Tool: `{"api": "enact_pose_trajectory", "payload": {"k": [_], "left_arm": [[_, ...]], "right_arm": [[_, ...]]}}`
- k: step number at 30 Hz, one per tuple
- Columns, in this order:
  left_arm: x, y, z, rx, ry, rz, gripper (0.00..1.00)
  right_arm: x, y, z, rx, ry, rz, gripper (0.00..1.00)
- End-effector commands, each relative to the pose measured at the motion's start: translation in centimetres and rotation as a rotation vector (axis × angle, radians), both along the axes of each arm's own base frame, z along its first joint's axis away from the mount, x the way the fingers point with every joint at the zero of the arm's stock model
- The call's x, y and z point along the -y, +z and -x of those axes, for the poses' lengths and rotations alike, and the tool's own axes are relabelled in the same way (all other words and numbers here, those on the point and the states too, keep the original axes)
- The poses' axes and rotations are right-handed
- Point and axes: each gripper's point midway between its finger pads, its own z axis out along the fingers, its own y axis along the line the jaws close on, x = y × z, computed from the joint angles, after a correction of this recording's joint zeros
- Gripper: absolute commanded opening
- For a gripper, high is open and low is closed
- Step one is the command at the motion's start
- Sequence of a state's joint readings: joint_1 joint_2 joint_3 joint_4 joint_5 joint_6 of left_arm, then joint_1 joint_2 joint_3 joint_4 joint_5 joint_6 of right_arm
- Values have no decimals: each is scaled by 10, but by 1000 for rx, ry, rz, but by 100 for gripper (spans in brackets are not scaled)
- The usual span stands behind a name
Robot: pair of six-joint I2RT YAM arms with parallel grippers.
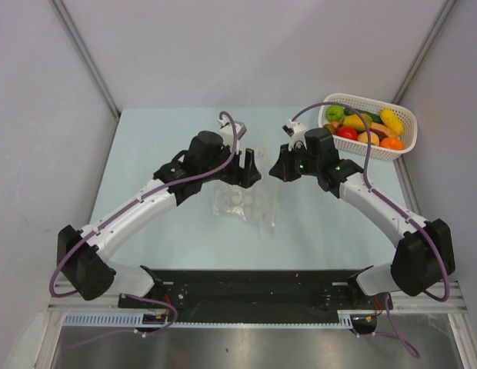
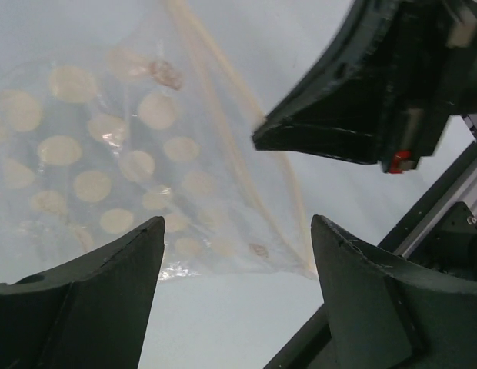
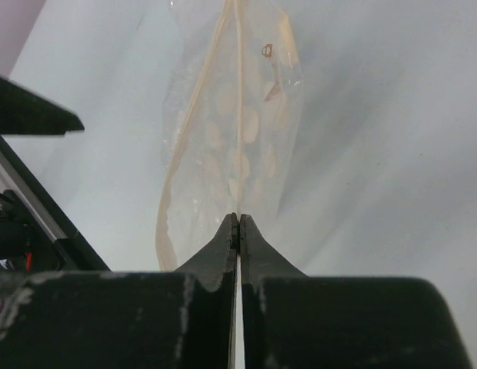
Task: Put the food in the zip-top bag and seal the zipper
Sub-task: Open the zipper of the food storage bag at the center of the board.
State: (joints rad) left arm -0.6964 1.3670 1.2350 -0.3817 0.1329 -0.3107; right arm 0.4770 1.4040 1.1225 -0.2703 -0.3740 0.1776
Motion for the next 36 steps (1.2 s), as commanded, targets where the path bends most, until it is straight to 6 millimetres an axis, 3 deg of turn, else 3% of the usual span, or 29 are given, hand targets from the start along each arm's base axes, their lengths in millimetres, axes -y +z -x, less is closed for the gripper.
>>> {"api": "enact_pose_trajectory", "payload": {"k": [1, 7, 10, 13, 17, 18, 22, 24, 27, 29, 31, 32, 33, 35, 36], "left_arm": [[13, -2, 1, 7, 4, -33, 79], [23, -10, -9, -31, 42, -102, 68], [17, -27, -16, -51, 95, -161, 61], [13, -25, -23, -40, 107, -170, 41], [-7, -18, -39, -45, 153, -160, 3], [-13, -16, -40, -48, 162, -155, 0], [-40, -12, -52, -74, 207, -107, 0], [-45, -7, -55, -67, 215, -84, 0], [-45, -2, -56, -67, 202, -45, 0], [-35, 0, -53, -93, 175, -7, 0], [-25, 2, -50, -116, 142, 31, 0], [-22, -2, -52, -137, 148, 44, 0], [-19, -5, -53, -146, 145, 51, 0], [-14, -6, -59, -175, 152, 60, 0], [-10, -17, -63, -204, 153, 45, 0]], "right_arm": [[-10, 31, -12, 15, -29, -118, 0], [-13, 36, -12, -21, -45, -170, 0], [-14, 36, -12, -28, -33, -176, 0], [-10, 32, -11, -21, -27, -146, 0], [11, 13, -22, 13, -78, -34, 0], [17, 6, -24, 10, -89, -4, 0], [49, -23, -46, 24, -169, 118, 0], [65, -33, -58, 24, -203, 155, 0], [73, -39, -72, 32, -173, 185, 0], [66, -35, -77, 42, -109, 196, 1], [56, -45, -82, 38, -41, 227, 4], [50, -32, -89, 64, -27, 215, 8], [49, -33, -91, 58, -5, 224, 11], [45, -25, -98, 67, 26, 211, 23], [45, -20, -102, 76, 29, 207, 31]]}}
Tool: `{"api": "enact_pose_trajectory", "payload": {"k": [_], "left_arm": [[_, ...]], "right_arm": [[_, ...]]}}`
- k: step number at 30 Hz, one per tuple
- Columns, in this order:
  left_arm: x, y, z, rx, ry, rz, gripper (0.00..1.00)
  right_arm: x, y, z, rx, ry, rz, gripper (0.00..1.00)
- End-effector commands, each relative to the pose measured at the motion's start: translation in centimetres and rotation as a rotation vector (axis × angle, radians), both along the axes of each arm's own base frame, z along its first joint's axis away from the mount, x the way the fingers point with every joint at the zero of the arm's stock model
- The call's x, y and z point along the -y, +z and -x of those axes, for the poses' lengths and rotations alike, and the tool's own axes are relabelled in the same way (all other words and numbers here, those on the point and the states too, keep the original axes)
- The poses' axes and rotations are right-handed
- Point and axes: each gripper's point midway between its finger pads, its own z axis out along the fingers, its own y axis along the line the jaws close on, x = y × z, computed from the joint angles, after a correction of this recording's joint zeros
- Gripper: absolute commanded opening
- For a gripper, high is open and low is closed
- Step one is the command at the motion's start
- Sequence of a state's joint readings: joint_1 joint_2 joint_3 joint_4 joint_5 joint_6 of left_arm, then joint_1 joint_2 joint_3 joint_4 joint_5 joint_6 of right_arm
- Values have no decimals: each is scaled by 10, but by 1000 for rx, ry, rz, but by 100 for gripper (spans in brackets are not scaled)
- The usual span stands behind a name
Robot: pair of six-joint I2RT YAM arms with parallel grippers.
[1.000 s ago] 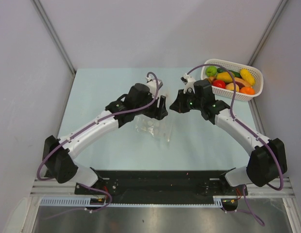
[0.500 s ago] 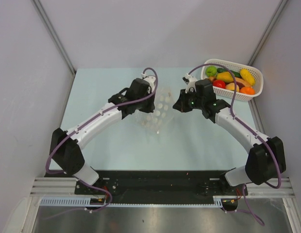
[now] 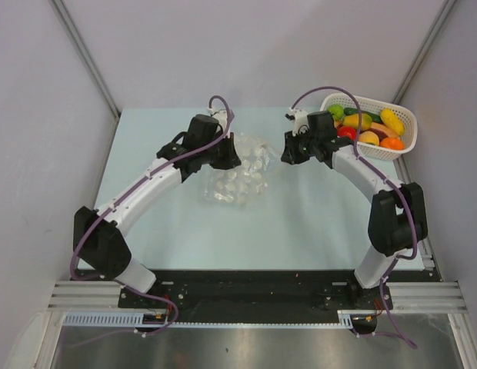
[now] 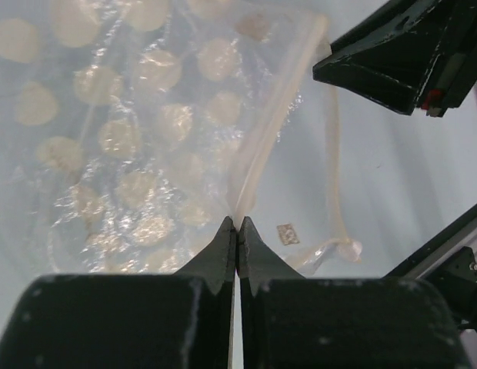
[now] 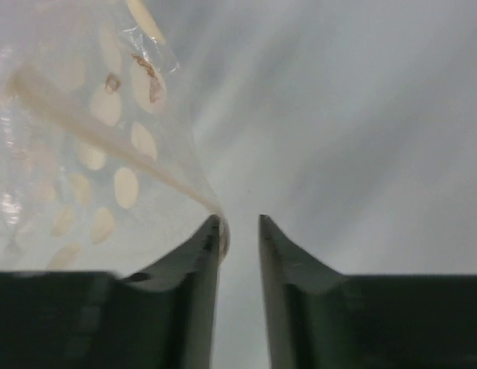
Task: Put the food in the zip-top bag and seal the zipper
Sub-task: Open the zipper of the food storage bag at the center of the board, then pick up the fake fruit from the bin.
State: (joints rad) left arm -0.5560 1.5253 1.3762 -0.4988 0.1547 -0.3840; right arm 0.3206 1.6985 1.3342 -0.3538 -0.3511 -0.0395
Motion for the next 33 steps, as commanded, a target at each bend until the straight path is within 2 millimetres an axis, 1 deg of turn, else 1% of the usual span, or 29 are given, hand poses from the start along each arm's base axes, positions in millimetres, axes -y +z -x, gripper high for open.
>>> {"api": "enact_pose_trajectory", "payload": {"k": [1, 2, 3, 4, 5, 6, 7, 8, 9, 10, 11, 12, 13, 14, 15, 16, 17, 18, 20, 21, 22, 23, 24, 25, 26, 27, 30, 32, 33], "left_arm": [[21, 9, -17, -37, -4, 80, 0], [24, 8, -20, -42, -1, 77, 0], [27, -1, -25, -63, 1, 70, 0], [31, 5, -30, -55, -5, 81, 0], [34, 2, -32, -73, -5, 84, 0], [38, -7, -36, -98, -3, 79, 0], [41, -4, -40, -100, -3, 83, 0], [41, -7, -44, -104, 9, 78, 0], [42, -8, -47, -102, 18, 78, 0], [45, -12, -53, -104, 22, 73, 0], [45, -13, -58, -97, 29, 69, 0], [47, -16, -60, -100, 29, 66, 0], [50, -18, -66, -101, 28, 64, 0], [52, -21, -67, -108, 24, 57, 0], [54, -24, -69, -112, 23, 56, 0], [55, -23, -71, -111, 21, 58, 0], [56, -28, -73, -119, 21, 54, 0], [56, -28, -75, -110, 24, 51, 0], [55, -31, -79, -96, 21, 32, 0], [54, -31, -81, -88, 23, 25, 0], [53, -33, -83, -82, 19, 16, 0], [54, -36, -84, -83, 12, 11, 0], [54, -38, -84, -83, 5, 5, 0], [54, -40, -84, -83, -1, -1, 0], [53, -46, -85, -94, -3, -9, 0], [53, -49, -83, -106, -11, -11, 0], [53, -62, -81, -146, -20, -12, 0], [53, -66, -80, -170, -25, -9, 0], [51, -66, -81, -175, -22, -7, 0]], "right_arm": [[-2, 34, -18, 80, 100, 1, 40], [1, 39, -18, 77, 102, -10, 60], [3, 49, -22, 94, 98, -24, 70], [12, 57, -24, 96, 86, -46, 79], [17, 62, -24, 99, 87, -56, 88], [22, 73, -28, 115, 84, -68, 91], [24, 80, -29, 118, 90, -88, 93], [39, 82, -34, 107, 60, -96, 96], [46, 86, -39, 107, 42, -107, 96], [54, 100, -47, 134, 25, -116, 97], [73, 92, -57, 108, -22, -112, 98], [82, 94, -65, 111, -48, -108, 99], [99, 105, -79, 143, -106, -86, 99], [110, 95, -90, 107, -143, -83, 99], [140, 94, -101, 107, -208, -81, 98], [155, 94, -109, 105, -255, -76, 98], [168, 110, -119, 139, -291, -81, 99], [194, 94, -131, 114, -344, -66, 98], [221, 97, -144, 133, -411, -24, 99], [240, 87, -150, 122, -456, -3, 100], [250, 83, -155, 127, -475, 4, 100], [258, 89, -161, 149, -490, 10, 100], [267, 73, -169, 135, -497, 30, 100], [272, 70, -173, 140, -499, 51, 100], [278, 78, -180, 172, -504, 68, 100], [284, 57, -188, 156, -489, 111, 100], [292, 42, -196, 172, -445, 187, 100], [299, 39, -203, 232, -402, 269, 100], [302, 28, -202, 228, -387, 303, 100]]}}
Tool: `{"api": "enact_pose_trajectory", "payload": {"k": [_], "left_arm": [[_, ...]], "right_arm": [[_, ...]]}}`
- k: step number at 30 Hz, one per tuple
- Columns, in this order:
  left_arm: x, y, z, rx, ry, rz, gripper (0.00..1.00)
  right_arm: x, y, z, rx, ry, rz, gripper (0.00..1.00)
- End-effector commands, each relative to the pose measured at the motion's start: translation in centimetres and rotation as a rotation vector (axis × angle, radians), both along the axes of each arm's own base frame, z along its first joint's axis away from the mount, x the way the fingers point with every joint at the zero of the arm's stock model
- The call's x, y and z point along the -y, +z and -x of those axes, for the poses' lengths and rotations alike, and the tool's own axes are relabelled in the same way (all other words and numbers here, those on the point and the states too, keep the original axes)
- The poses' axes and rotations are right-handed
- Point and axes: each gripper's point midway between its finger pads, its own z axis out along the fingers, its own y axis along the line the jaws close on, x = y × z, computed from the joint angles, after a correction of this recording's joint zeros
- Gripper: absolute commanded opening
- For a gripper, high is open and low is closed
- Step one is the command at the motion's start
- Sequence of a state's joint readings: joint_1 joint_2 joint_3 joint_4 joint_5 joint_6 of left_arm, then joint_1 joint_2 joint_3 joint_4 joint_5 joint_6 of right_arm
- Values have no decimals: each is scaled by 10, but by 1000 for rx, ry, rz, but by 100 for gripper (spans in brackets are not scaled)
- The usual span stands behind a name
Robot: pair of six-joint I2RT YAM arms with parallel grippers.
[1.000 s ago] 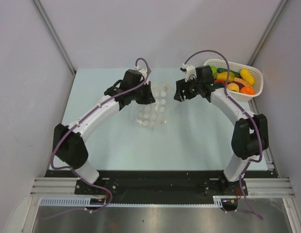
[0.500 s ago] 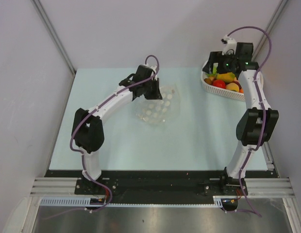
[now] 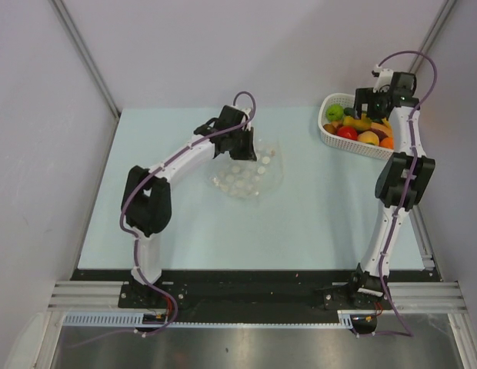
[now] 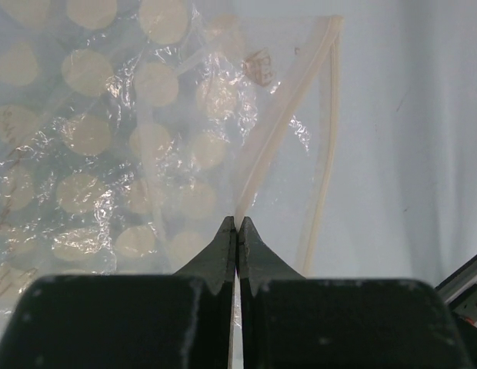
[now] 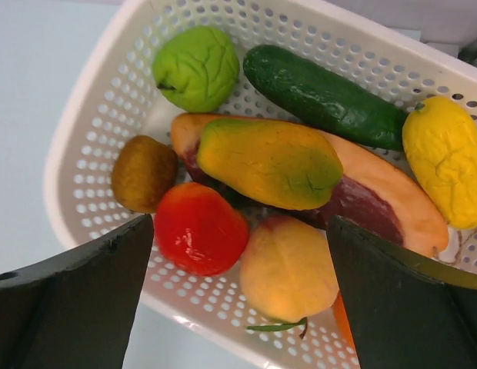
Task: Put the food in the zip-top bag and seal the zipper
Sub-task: Pick up the fake fruit from the bin.
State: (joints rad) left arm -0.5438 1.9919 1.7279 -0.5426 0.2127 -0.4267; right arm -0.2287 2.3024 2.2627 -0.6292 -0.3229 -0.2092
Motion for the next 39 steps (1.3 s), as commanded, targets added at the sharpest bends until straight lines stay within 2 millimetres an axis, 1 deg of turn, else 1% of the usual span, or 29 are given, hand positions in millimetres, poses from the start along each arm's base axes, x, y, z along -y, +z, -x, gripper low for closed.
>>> {"api": "enact_pose_trajectory", "payload": {"k": [1, 4, 5, 6, 7, 8, 9, 10, 11, 12, 14, 15, 17, 18, 19, 21, 22, 25, 28, 29, 32, 33, 35, 36, 38, 39], "left_arm": [[-1, 5, -8, -3, -16, 23, 0], [-3, 5, -12, -3, -15, 32, 0], [-4, 7, -14, -3, -17, 42, 0], [-7, 6, -16, -9, -9, 45, 0], [-7, 4, -17, -18, -3, 53, 0], [-6, 1, -18, -32, -1, 62, 0], [-8, -2, -19, -45, 10, 67, 0], [-8, -2, -20, -48, 12, 73, 0], [-7, -5, -20, -57, 9, 76, 0], [-7, -5, -21, -58, 7, 78, 0], [-7, -2, -22, -50, 10, 81, 0], [-7, -2, -22, -51, 12, 82, 0], [-8, -1, -22, -46, 13, 81, 0], [-8, 0, -22, -46, 13, 83, 0], [-8, 0, -23, -45, 16, 82, 0], [-9, -2, -22, -52, 16, 78, 0], [-9, -3, -22, -54, 17, 79, 0], [-8, -3, -22, -54, 12, 78, 0], [-7, 0, -26, -45, 11, 76, 0], [-7, 0, -26, -47, 11, 76, 0], [-6, 0, -29, -50, 11, 78, 0], [-5, 2, -31, -43, 11, 81, 0], [-5, 2, -32, -45, 12, 84, 0], [-4, 2, -32, -43, 8, 85, 0], [-5, 5, -33, -38, 9, 88, 0], [-4, 6, -31, -39, 4, 91, 0]], "right_arm": [[15, 9, -16, 95, 116, 267, 100], [16, 5, -14, 78, 193, 380, 100], [11, 0, -15, 69, 252, 443, 100], [13, -3, -14, 49, 262, 494, 100], [13, -10, -13, 25, 283, 531, 100], [5, -18, -15, 13, 335, 592, 100], [7, -24, -15, -11, 332, 633, 100], [5, -31, -15, -28, 345, 652, 100], [3, -33, -17, -32, 357, 671, 100], [0, -42, -19, -48, 371, 695, 100], [3, -44, -23, -52, 367, 729, 100], [5, -54, -25, -67, 376, 744, 100], [12, -60, -28, -77, 369, 762, 100], [15, -58, -31, -71, 364, 767, 100], [20, -67, -32, -85, 369, 770, 100], [23, -72, -33, -91, 370, 778, 100], [24, -79, -34, -98, 372, 779, 100], [25, -91, -35, -109, 379, 778, 100], [31, -95, -35, -121, 350, 789, 98], [33, -99, -35, -130, 349, 786, 97], [38, -108, -33, -149, 341, 790, 91], [38, -108, -33, -151, 341, 791, 84], [37, -108, -34, -149, 338, 785, 75], [36, -105, -34, -143, 329, 772, 69], [31, -99, -34, -129, 326, 756, 63], [27, -92, -34, -119, 312, 741, 54]]}}
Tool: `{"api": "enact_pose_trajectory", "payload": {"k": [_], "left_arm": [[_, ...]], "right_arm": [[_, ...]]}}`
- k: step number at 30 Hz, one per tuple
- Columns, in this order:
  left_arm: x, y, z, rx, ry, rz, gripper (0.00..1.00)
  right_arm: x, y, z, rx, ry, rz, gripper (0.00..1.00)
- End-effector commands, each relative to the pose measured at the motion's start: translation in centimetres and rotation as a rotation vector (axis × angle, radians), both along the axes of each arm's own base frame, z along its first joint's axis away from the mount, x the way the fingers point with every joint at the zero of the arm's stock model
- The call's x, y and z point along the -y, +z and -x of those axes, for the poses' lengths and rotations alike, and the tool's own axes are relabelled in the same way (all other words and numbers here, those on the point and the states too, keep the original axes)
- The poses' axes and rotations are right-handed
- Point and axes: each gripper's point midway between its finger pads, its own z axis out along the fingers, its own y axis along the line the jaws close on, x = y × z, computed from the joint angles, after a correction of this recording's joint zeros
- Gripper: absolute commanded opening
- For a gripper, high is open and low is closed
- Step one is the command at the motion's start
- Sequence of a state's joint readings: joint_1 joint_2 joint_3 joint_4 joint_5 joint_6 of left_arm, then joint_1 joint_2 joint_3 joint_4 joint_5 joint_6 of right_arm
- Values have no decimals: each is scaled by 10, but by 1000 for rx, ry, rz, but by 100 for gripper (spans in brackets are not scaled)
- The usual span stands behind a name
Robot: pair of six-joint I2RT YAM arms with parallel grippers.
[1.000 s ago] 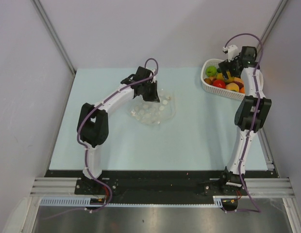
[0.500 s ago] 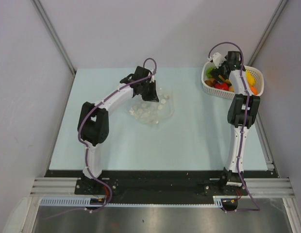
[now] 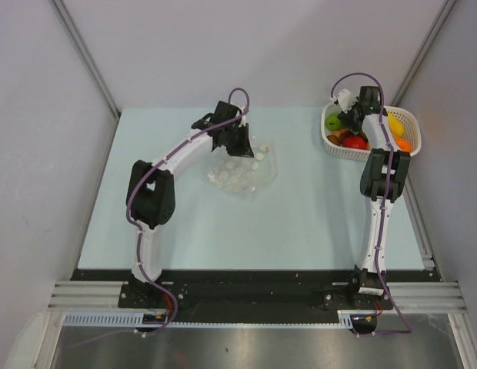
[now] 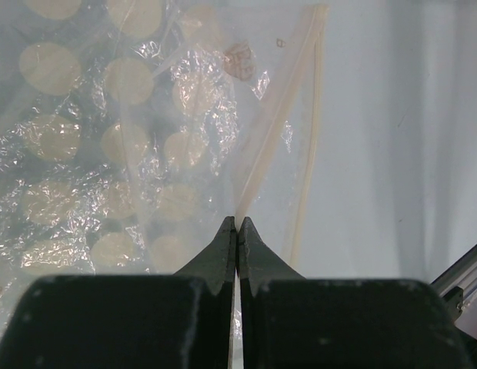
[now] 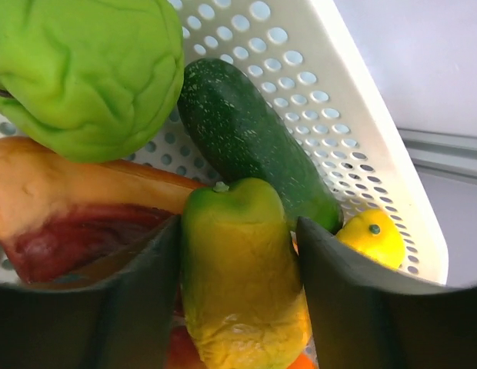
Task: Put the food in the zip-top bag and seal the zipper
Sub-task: Pick up the fake fruit from the bin, then place the fake fruit in the zipper food storage bag.
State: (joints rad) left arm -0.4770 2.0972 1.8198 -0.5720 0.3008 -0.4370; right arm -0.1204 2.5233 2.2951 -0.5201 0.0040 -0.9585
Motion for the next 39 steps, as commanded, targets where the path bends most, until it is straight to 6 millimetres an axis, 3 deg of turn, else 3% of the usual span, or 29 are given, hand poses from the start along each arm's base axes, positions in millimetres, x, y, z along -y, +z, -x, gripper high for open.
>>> {"api": "enact_pose_trajectory", "payload": {"k": [1, 3, 8, 13, 16, 18, 20, 22, 23, 26, 27, 29, 30, 32, 33, 35, 39], "left_arm": [[5, 25, -8, 38, -6, 53, 0], [5, 28, -6, 42, -7, 58, 0], [4, 40, -3, 62, -8, 83, 0], [3, 44, 5, 50, 1, 116, 0], [2, 49, 9, 32, 6, 153, 0], [2, 51, 10, 18, 18, 176, 0], [3, 62, 11, 14, 21, 219, 0], [6, 72, 12, 14, 18, 254, 0], [9, 81, 15, 3, 16, 286, 0], [16, 97, 19, -17, 10, 360, 0], [18, 102, 19, -12, 9, 385, 0], [18, 107, 19, -33, 31, 415, 0], [19, 110, 18, -32, 25, 433, 0], [19, 116, 18, -40, 34, 457, 0], [20, 120, 19, -36, 27, 471, 0], [22, 127, 17, -16, 24, 500, 0], [28, 140, 21, -24, 7, 569, 0]], "right_arm": [[3, 9, 7, -9, -49, -28, 48], [0, 18, 6, 16, -66, -56, 30], [-9, 72, 8, 129, -158, -170, 1], [-29, 137, 9, 270, -188, -319, 0], [-48, 192, 15, 375, -199, -455, 0], [-58, 215, 19, 414, -199, -527, 0], [-81, 245, 30, 439, -193, -672, 0], [-105, 259, 40, 423, -168, -790, 0], [-123, 276, 48, 427, -179, -895, 0], [-173, 301, 74, 398, -114, -1076, 0], [-181, 307, 81, 382, -124, -1167, 0], [-221, 301, 95, 336, -81, -1248, 0], [-244, 312, 110, 317, -56, -1302, 0], [-269, 320, 125, 312, -5, -1343, 0], [-290, 310, 139, 265, 11, -1359, 0], [-306, 308, 146, 262, 36, -1381, 0], [-337, 268, 160, 182, 33, -1352, 0]]}}
